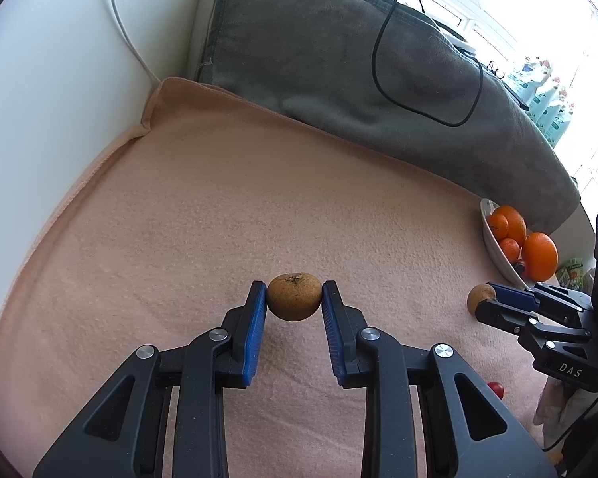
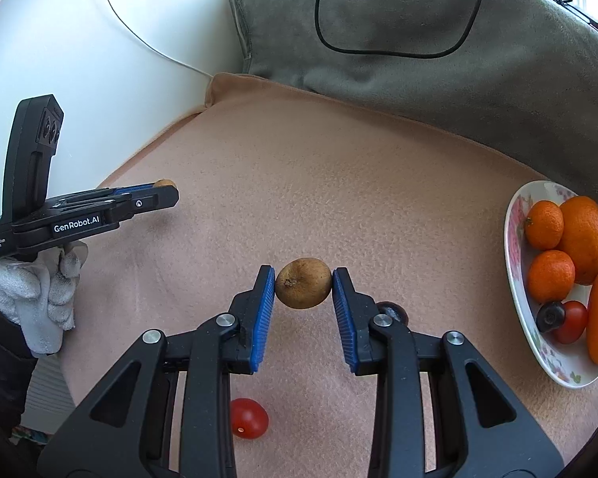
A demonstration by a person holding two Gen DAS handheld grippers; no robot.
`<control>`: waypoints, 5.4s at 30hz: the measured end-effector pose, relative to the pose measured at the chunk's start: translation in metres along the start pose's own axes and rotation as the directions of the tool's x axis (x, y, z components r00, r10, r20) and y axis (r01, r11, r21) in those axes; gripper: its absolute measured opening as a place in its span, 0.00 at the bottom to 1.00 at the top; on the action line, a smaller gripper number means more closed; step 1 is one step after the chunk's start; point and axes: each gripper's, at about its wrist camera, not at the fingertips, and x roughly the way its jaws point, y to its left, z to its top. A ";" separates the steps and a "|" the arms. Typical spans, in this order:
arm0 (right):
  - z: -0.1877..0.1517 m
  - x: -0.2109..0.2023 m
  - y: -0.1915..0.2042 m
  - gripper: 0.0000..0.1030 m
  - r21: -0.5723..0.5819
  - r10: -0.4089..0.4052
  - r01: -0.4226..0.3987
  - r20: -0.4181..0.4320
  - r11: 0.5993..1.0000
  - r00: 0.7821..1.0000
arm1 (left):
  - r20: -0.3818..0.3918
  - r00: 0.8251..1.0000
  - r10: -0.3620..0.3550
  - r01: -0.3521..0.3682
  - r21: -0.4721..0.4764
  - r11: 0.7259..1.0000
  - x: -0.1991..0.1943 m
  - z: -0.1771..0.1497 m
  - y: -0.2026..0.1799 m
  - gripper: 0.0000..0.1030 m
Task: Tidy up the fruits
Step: 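Grasp a brown round fruit with the right tool while the left grasps another, then carry both held brown fruits toward the plate with both tools, then open the right tool over the plate while the left releases its fruit there, then move both tools back toward the dark plum and red tomato on the cloth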
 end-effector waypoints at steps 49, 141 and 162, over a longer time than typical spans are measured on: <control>-0.061 -0.124 -0.100 0.30 0.248 -0.205 0.157 0.182 0.956 0.962 | -0.049 0.972 -0.231 0.236 0.246 0.940 0.035 0.028 -0.180 0.26; -0.066 -0.110 -0.111 0.81 0.296 -0.212 0.154 0.175 0.943 0.961 | -0.034 0.968 -0.250 0.245 0.357 0.901 0.036 0.042 -0.245 0.75; -0.068 -0.104 -0.090 0.81 0.281 -0.172 0.117 0.180 0.953 0.969 | 0.094 0.981 -0.172 0.142 0.265 0.954 -0.030 0.027 -0.162 0.75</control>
